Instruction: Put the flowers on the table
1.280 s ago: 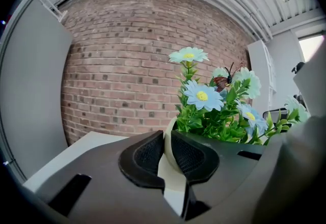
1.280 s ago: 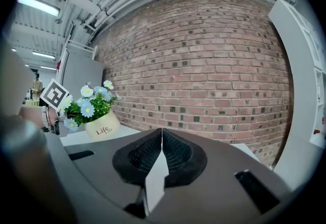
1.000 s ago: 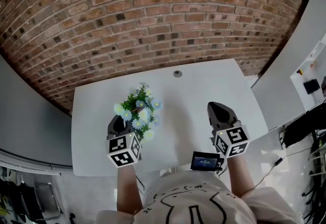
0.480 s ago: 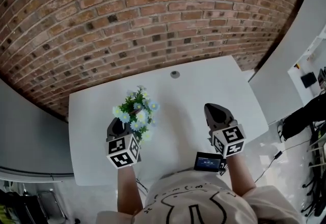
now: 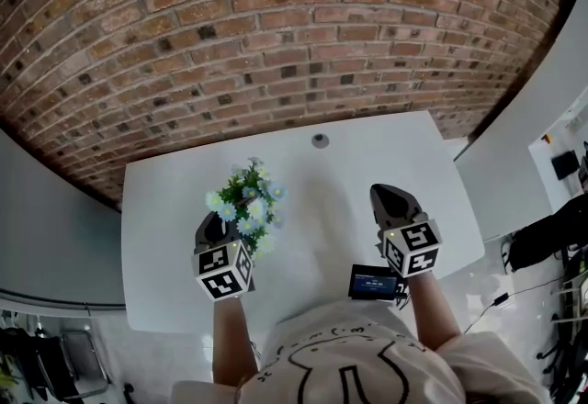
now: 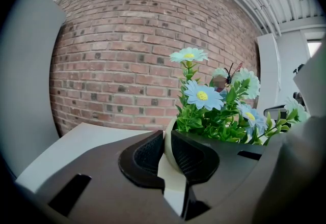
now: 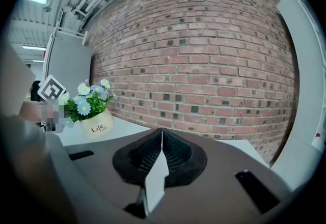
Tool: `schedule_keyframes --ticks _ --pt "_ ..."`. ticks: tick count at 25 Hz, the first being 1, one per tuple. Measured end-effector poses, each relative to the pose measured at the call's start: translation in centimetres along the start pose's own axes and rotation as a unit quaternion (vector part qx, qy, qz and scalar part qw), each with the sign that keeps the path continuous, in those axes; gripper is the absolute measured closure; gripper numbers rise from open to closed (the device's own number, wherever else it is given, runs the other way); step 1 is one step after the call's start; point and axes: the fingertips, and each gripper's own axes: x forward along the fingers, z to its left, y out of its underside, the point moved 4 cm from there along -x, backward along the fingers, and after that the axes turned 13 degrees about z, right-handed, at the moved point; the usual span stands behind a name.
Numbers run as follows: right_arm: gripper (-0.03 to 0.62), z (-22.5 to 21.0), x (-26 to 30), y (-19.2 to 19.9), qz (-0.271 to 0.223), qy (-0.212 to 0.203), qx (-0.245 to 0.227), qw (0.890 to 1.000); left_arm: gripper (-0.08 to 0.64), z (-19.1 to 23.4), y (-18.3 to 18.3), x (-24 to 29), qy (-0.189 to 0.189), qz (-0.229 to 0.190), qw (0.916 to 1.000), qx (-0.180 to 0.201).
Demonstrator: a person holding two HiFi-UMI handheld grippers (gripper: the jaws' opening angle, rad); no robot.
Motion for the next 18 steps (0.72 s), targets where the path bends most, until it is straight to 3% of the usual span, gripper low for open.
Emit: schedule_keyframes --ticks 18 --pt "0.575 -2.7 6.1 2.3 0.054 -0.013 0.027 0.998 0.506 0.7 1.7 5.6 -0.01 0.059 0.9982 -0.01"
